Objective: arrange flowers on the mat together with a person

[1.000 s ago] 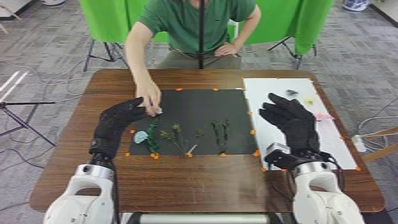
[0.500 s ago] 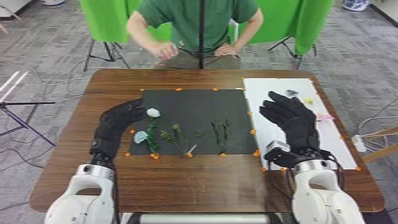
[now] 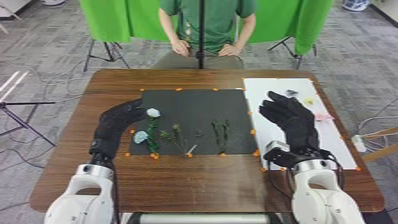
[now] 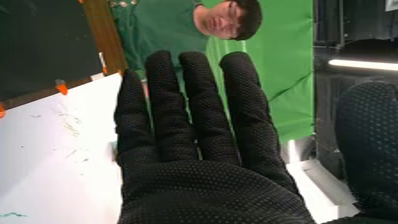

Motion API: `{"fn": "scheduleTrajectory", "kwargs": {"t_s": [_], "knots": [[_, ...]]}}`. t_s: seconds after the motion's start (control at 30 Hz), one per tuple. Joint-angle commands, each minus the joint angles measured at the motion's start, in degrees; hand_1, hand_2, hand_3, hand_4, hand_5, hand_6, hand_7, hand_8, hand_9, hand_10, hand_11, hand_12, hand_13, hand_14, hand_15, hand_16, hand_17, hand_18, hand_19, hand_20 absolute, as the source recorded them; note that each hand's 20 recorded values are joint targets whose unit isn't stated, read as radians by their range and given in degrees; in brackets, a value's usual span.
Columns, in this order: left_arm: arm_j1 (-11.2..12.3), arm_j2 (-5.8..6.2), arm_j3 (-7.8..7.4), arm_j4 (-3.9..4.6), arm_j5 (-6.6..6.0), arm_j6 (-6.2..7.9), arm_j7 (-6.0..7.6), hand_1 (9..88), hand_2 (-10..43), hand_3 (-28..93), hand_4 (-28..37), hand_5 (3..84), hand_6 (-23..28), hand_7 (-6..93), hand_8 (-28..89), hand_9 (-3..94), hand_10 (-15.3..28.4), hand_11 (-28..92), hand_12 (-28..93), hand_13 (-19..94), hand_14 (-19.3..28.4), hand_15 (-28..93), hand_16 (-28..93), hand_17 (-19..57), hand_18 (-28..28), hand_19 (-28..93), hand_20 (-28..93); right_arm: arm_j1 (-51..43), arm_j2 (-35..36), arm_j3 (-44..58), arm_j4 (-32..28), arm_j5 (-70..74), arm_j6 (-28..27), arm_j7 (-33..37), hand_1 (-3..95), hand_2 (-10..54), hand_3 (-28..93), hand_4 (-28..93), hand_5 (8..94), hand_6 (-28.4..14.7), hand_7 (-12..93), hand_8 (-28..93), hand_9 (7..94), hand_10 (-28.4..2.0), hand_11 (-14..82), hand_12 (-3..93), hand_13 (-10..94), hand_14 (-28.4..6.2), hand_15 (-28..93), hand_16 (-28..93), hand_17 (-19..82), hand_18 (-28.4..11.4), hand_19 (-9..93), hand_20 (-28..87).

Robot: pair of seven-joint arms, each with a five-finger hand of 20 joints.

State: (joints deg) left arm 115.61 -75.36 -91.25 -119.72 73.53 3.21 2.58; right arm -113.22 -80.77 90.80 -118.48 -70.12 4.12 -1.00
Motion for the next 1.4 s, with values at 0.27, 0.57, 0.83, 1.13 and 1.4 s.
{"fn": "scheduleTrajectory", "kwargs": {"t_s": [0.27,0.57,0.83,1.13,1.4], "knots": [[0.8,-0.4,-0.3,0.15,-0.16,0.58,-0.56,29.2,0.6,62,-19.6,48.5,5.6,14.9,-6,47.8,14.8,22,13,38,20.7,26,0,7.4,16.8,23,19,17.3,12.9,-1.8,5.4,-32.8,3.0,4.3,27.2,-8.3,75,-16,52.2,-1.0,15,-8,54.0,-15.0,8.8,19.3,52,-13.7,15,25,25,-14.6,40,43],[1.3,-0.42,-0.33,-0.29,0.0,1.19,-0.53,29.2,0.6,62,-19.6,48.5,5.7,14.8,-6,47.7,14.7,22,13,38,20.6,26,0,7.3,16.8,23,19,27.5,18.7,-5.0,10.2,-51.2,-0.6,11.7,35.3,-9.5,74,-18,51.8,-0.6,16,-8,54.5,-15.3,12.6,20.4,60,-12.6,23,24,30,-15.5,56,43],[2.3,-0.38,-0.89,-0.81,-0.06,1.51,-0.59,29.2,0.4,62,-19.6,48.5,5.6,14.9,-6,47.8,14.8,22,13,38,20.7,26,0,7.3,16.8,23,19,26.5,24.2,-2.8,9.2,-64.9,-12.9,17.4,35.6,-9.5,74,-19,52.3,-0.2,16,-9,55.2,-15.1,13.0,20.3,60,-12.7,24,24,29,-16.0,56,43],[2.1,-0.29,-0.96,-0.79,0.07,0.88,-0.7,29.1,0.4,62,-19.6,48.4,5.6,14.9,-6,47.6,14.7,22,13,38,20.5,26,0,7.3,16.8,23,19,27.7,29.1,-5.2,13.8,-76.5,-21.8,16.5,34.8,-9.5,73,-19,53.1,1.6,15,-9,55.0,-15.0,12.6,20.8,60,-12.9,24,24,29,-16.7,57,43],[2.4,-0.45,-1.12,-0.96,0.14,0.65,-0.92,29.2,0.4,62,-19.6,48.3,5.7,14.6,-6,47.5,14.6,22,13,38,20.6,25,0,7.3,16.8,23,19,29.1,29.6,-6.4,18.9,-80.7,-29.0,18.1,33.6,-9.5,74,-21,52.0,2.0,14,-9,55.6,-15.2,12.4,21.0,60,-12.9,24,25,28,-17.1,57,43]]}}
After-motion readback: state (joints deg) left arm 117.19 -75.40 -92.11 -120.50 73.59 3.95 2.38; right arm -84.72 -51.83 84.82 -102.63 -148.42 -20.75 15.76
